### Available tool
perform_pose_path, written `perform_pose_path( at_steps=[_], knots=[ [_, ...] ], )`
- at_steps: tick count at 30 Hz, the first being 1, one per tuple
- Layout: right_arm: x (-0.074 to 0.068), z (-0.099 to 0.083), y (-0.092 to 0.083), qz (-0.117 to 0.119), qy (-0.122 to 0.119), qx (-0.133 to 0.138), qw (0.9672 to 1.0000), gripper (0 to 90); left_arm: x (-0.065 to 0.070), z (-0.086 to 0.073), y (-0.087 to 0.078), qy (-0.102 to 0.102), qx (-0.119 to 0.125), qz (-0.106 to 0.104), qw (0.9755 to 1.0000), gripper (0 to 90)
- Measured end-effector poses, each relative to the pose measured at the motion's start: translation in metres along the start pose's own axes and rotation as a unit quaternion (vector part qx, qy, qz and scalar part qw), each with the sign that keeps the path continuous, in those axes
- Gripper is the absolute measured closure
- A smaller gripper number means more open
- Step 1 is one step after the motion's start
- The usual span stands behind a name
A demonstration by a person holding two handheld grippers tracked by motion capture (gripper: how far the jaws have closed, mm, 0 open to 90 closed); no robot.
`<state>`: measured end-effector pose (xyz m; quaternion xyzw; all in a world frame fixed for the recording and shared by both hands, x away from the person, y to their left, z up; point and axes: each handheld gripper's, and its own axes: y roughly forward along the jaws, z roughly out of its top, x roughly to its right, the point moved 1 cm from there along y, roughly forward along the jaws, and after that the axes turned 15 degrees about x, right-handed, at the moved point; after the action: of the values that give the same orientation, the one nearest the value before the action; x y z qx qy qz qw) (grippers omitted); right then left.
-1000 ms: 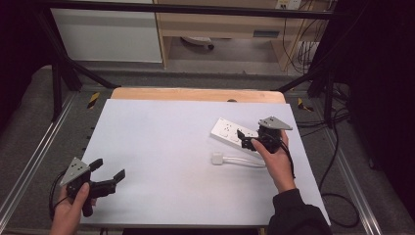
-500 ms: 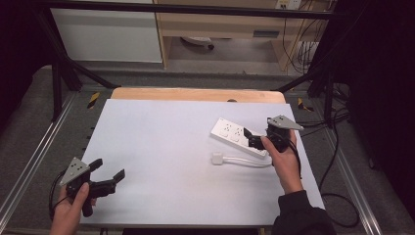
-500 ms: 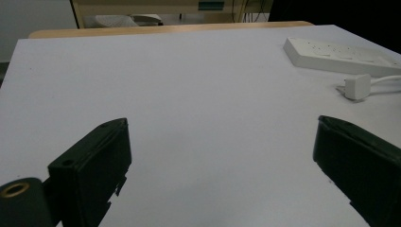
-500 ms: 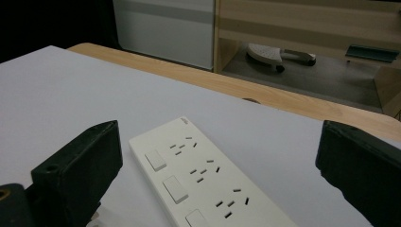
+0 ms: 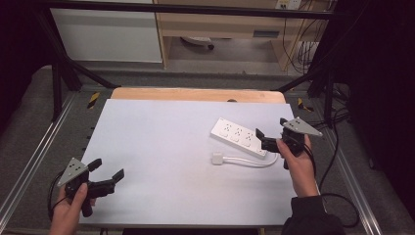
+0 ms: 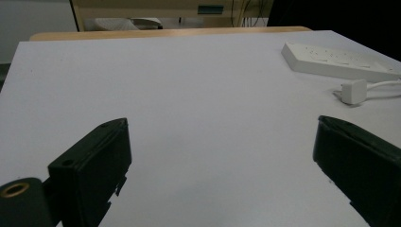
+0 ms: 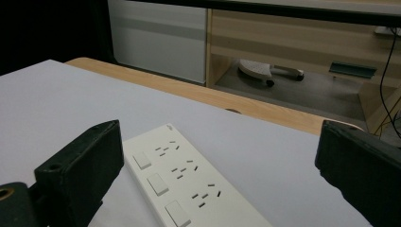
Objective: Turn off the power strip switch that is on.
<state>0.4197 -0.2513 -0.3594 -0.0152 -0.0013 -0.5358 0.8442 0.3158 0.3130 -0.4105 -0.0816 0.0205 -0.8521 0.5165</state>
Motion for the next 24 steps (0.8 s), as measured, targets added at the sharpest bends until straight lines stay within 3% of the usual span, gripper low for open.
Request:
perform_pose_path(
  at_steps=[11,24],
  knots=[
    [0.015,-0.006,-0.030,-0.010,0.002,0.005,0.9999,2.2,0.001,0.000,0.000,-0.002,0.001,-0.001,1.0000,5.0],
    [0.023,-0.044,-0.059,-0.016,0.029,-0.020,0.9992,2.5,0.001,0.000,0.000,0.000,-0.002,-0.004,1.0000,5.0]
  ],
)
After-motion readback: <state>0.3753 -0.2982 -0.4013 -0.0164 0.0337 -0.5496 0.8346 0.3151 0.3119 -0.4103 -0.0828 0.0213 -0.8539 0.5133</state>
